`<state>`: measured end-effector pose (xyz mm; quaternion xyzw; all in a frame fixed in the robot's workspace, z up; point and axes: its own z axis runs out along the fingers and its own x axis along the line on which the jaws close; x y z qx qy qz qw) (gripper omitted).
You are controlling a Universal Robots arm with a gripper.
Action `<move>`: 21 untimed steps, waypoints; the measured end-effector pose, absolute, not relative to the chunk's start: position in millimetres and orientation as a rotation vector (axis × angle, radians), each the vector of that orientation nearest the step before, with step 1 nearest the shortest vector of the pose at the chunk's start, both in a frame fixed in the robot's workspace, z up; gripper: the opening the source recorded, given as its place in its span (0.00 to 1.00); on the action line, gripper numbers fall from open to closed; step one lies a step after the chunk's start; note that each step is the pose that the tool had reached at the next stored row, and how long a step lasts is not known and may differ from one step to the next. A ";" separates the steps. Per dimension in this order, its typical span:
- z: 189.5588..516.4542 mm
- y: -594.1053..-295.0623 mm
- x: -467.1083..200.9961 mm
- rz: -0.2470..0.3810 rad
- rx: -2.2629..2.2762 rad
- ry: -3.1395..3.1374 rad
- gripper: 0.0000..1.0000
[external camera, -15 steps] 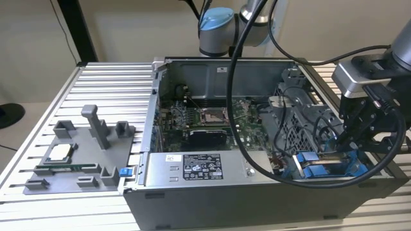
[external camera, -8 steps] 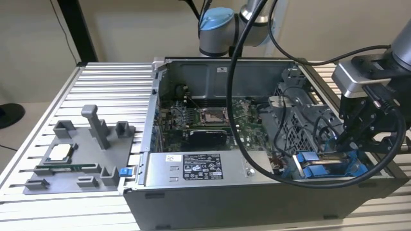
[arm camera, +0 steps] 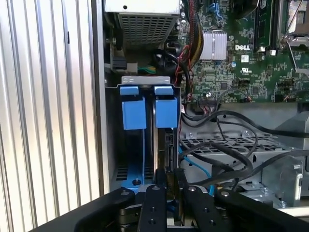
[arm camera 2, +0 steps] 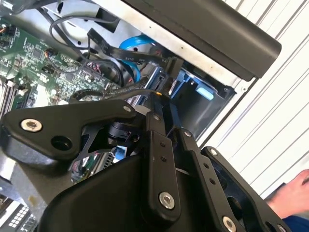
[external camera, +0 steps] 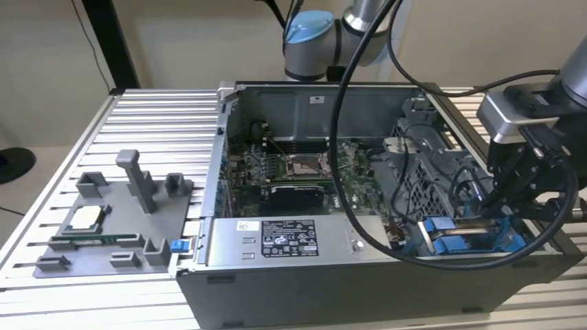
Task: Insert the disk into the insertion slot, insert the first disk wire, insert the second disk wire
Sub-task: 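Insert the first disk wire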
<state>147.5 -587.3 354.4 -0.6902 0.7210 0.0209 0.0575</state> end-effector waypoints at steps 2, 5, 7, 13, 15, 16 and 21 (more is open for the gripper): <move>351.7 -583.9 148.2 0.063 -2.089 2.189 0.00; 347.9 -580.1 148.2 0.063 -2.088 2.190 0.00; 345.5 -579.9 148.2 0.063 -2.088 2.190 0.00; 343.2 -579.3 148.2 0.062 -2.091 2.188 0.00; 343.1 -580.4 148.2 0.062 -2.095 2.184 0.00; 343.1 -581.3 148.1 0.063 -2.098 2.182 0.00; 343.1 -583.6 146.7 0.063 -2.112 2.169 0.00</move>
